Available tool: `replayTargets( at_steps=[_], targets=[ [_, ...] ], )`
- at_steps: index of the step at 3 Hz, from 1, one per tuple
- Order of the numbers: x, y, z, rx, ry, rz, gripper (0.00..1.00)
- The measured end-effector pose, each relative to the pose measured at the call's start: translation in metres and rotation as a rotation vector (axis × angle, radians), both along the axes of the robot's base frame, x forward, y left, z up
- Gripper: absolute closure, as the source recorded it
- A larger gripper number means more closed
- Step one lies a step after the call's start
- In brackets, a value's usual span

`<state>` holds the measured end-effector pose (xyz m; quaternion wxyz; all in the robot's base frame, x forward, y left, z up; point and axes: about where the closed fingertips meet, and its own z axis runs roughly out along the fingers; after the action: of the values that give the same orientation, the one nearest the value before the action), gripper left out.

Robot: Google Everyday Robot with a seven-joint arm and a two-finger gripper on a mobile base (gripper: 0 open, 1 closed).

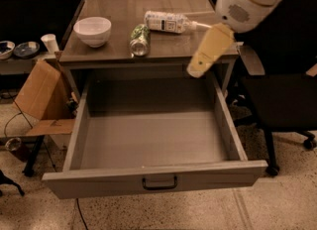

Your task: Place green can into top drawer

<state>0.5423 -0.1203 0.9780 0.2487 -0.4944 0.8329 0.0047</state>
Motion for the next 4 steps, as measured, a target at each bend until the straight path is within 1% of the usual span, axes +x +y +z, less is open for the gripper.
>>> replayTargets(
  at_steps=[1, 2, 3, 4],
  targets=[
    [0.043, 0.063, -0.005, 0.099, 0.007, -0.058, 0.0],
    [0.075, 0.111, -0.006, 0.176, 0.069, -0.143, 0.0],
    [0.077, 0.123, -0.003, 0.216, 0.096, -0.207, 0.0],
    [0.077, 0.123, -0.004, 0.216, 0.096, -0.207, 0.0]
  ],
)
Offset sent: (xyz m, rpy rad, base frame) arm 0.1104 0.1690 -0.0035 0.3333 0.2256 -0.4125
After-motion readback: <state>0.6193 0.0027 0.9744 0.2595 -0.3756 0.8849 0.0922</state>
